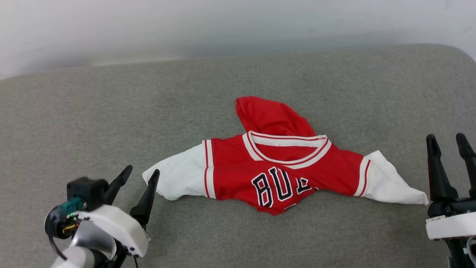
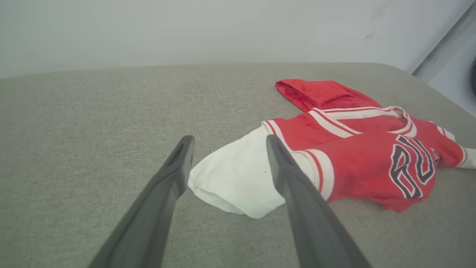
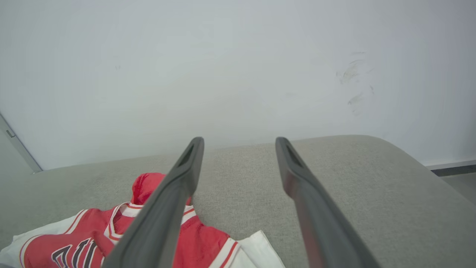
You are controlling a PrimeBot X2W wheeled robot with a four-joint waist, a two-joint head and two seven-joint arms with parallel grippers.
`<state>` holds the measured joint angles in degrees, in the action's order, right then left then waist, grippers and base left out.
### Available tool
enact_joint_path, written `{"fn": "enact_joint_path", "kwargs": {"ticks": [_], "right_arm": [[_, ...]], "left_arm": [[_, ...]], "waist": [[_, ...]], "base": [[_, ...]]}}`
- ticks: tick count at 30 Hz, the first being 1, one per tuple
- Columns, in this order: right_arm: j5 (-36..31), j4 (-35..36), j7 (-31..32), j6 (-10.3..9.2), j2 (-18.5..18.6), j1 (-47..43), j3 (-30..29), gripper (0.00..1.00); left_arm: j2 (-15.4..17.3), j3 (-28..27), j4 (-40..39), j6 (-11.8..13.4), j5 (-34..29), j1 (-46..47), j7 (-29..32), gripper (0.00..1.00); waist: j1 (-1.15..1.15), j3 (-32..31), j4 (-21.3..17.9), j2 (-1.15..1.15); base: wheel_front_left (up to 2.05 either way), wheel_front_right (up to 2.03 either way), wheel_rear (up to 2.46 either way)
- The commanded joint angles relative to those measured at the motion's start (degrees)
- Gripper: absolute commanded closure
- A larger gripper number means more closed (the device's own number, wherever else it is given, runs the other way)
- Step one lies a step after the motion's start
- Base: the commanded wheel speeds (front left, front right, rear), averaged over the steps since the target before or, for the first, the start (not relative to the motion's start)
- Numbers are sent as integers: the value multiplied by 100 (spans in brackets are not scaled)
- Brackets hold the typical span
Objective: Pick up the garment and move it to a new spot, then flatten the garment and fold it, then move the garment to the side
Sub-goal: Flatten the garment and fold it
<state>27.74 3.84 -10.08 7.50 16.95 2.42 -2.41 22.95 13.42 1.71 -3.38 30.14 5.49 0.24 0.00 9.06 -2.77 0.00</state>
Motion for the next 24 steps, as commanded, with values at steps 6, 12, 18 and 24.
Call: {"fn": "enact_joint_path", "kwargs": {"ticks": [6, 12, 18, 24], "right_arm": [[-97, 216, -315, -2, -273, 65, -56, 0], [-194, 225, -388, -2, -412, 171, 2, 0], [-195, 163, -434, -2, -445, 245, 80, 0], [-239, 103, -479, -2, -486, 323, 214, 0]], "left_arm": [[483, 87, -14, 96, 178, 420, 1524, 0], [742, -75, -240, 317, 638, 718, 2766, 0], [960, -138, -415, 467, 755, 754, 3315, 0], [1136, 92, -327, 607, 823, 448, 4057, 0]], "waist": [[0, 455, -295, 0], [0, 831, -503, 0], [0, 1064, -613, 0], [0, 1264, -730, 0]], "base": [[0, 0, 0], [0, 0, 0], [0, 0, 0], [0, 0, 0]]}}
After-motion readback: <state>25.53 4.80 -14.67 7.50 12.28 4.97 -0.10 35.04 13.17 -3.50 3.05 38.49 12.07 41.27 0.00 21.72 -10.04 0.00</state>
